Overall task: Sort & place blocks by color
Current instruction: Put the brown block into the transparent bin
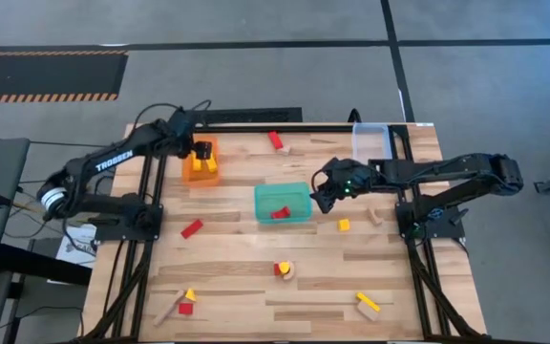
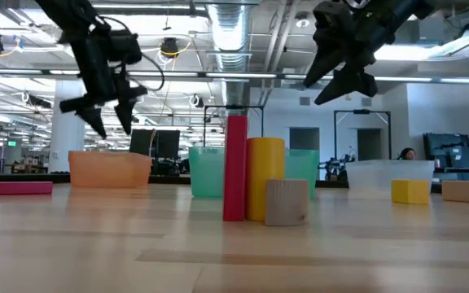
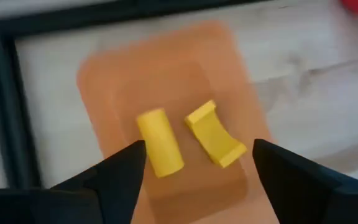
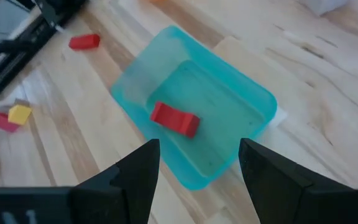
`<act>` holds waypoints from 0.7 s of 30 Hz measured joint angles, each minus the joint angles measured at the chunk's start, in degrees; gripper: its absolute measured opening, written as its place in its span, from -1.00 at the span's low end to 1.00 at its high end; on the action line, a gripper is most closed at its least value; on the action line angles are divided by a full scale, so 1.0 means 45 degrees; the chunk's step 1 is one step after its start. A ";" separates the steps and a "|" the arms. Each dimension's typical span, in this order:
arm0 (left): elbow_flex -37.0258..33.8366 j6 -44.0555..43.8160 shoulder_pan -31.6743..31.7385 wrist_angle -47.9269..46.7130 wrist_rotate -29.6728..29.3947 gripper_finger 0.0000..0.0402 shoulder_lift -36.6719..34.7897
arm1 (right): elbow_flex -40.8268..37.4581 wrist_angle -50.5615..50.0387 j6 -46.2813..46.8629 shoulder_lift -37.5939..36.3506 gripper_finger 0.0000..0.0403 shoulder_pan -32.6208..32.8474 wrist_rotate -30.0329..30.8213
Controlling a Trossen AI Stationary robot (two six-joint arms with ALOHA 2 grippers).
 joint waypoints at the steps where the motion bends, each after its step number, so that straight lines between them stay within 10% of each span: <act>1: 0.0302 0.0526 -0.0100 -0.0219 0.0147 0.42 -0.0116 | 0.0000 -0.0058 0.0000 0.0000 0.21 0.0060 -0.0032; 7: 0.0750 0.2123 -0.2370 -0.1611 0.3290 0.38 -0.0826 | -0.0005 -0.0059 0.0005 0.0000 0.21 0.0295 -0.0226; 16: -0.0439 0.1709 -0.8687 -0.2100 0.2901 0.25 -0.0964 | -0.0005 -0.0051 0.0959 0.0000 0.21 0.0279 -0.0229; 21: -0.0454 0.1598 -1.1724 -0.2968 0.4796 0.22 -0.0959 | -0.0005 -0.0042 0.1252 0.0000 0.21 0.0280 -0.0241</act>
